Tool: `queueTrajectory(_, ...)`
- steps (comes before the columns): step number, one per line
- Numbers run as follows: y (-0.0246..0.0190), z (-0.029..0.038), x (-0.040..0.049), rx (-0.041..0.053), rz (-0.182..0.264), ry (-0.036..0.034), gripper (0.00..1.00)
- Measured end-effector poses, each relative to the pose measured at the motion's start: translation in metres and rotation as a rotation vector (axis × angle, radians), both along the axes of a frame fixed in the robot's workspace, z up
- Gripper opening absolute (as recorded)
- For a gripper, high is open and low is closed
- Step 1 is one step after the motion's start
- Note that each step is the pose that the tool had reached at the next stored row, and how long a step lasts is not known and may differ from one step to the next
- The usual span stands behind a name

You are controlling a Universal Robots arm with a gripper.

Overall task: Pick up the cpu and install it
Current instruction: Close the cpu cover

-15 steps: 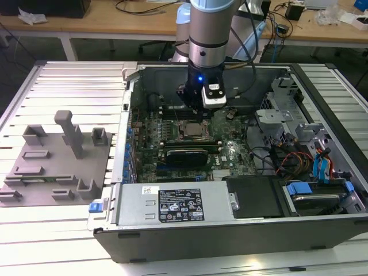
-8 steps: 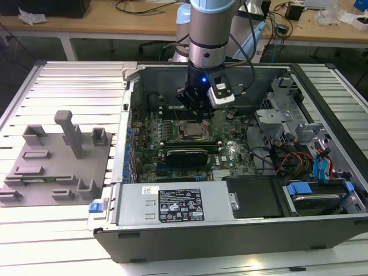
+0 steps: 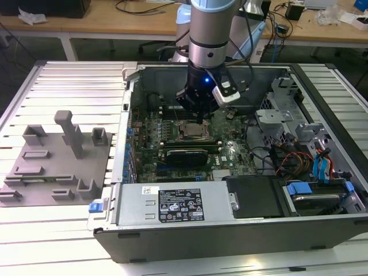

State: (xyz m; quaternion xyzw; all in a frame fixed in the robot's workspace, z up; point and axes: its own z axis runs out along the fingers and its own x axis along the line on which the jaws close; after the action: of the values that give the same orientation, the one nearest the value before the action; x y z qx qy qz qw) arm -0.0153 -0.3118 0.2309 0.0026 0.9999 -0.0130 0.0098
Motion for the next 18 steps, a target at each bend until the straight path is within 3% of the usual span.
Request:
queueTrajectory(1, 0.0001, 0.0000, 0.0000, -0.0126, 0.021, 0.0038, 0.11)
queueTrajectory(4, 0.0001, -0.0001, 0.0000, -0.0231, 0.050, 0.0069, 0.11)
queueTrajectory(18, 0.0001, -0.0023, -0.0068, -0.0227, 0.054, 0.0067, 0.11)
